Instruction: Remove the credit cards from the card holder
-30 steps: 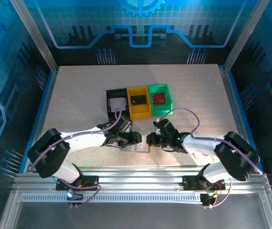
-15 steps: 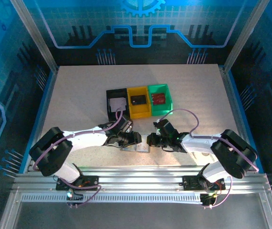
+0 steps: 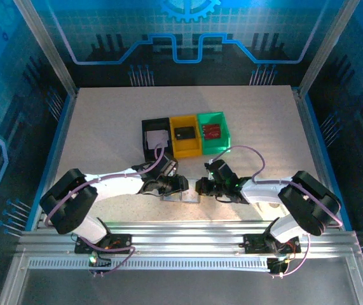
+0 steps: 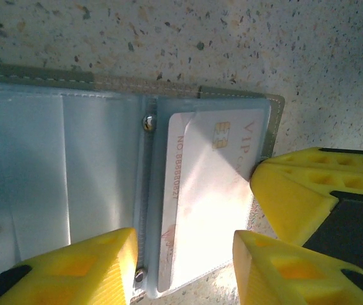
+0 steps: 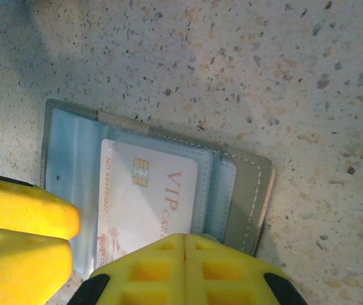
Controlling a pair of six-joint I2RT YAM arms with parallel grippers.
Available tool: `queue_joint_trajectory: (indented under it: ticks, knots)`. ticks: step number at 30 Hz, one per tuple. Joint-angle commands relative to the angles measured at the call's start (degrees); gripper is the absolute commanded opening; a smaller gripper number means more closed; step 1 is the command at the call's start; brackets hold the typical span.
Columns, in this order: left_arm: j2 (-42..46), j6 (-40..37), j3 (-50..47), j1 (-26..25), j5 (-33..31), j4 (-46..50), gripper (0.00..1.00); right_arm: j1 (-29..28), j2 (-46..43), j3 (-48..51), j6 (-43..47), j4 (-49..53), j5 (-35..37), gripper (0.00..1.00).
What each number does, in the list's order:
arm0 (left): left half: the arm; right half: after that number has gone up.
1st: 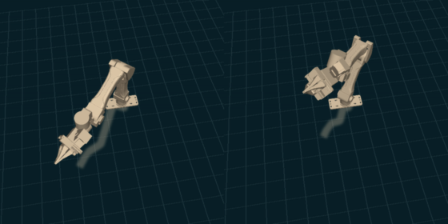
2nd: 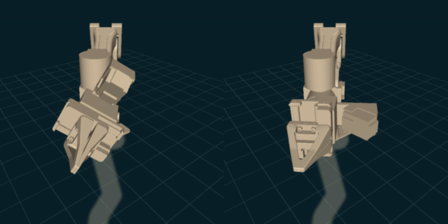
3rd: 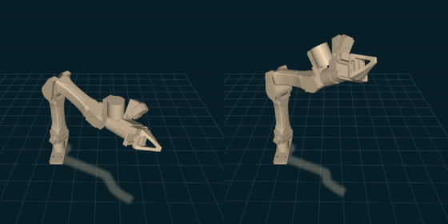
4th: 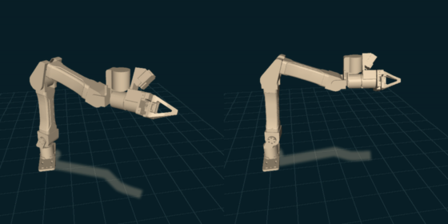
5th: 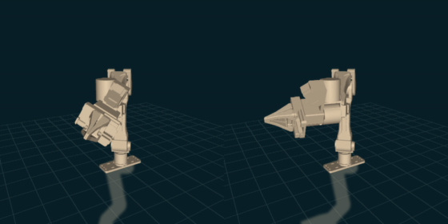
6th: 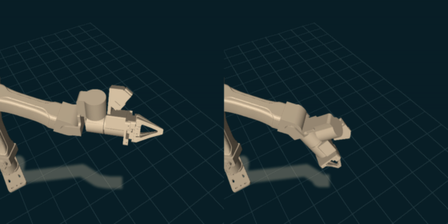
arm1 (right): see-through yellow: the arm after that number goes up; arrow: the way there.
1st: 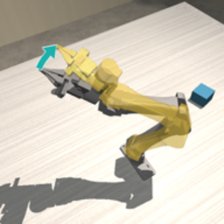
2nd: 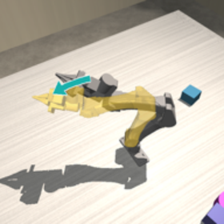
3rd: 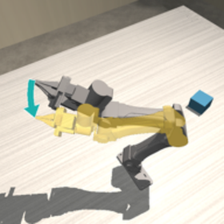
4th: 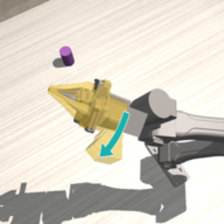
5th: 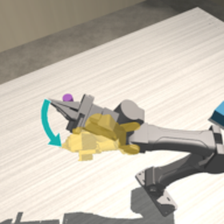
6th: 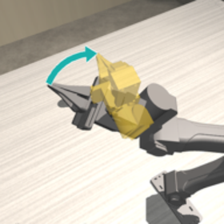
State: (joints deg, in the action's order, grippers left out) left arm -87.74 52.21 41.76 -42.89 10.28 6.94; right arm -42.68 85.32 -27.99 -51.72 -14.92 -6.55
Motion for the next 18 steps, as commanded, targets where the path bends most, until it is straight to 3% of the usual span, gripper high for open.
queue_joint_trajectory:
  ticks: [1, 18]
  knots:
    - [-1.02, -0.09, 1.46, 0.26, -0.79, -0.69, 0.43, 0.49, 0.99, 1.39, -0.80, -0.20, -0.31, 0.00]
    - [-1.99, 0.55, 1.24, 0.25, -1.06, -1.84, 0.35, 0.53, 1.86, 2.41, -1.48, -3.18, -0.85, 0.00]
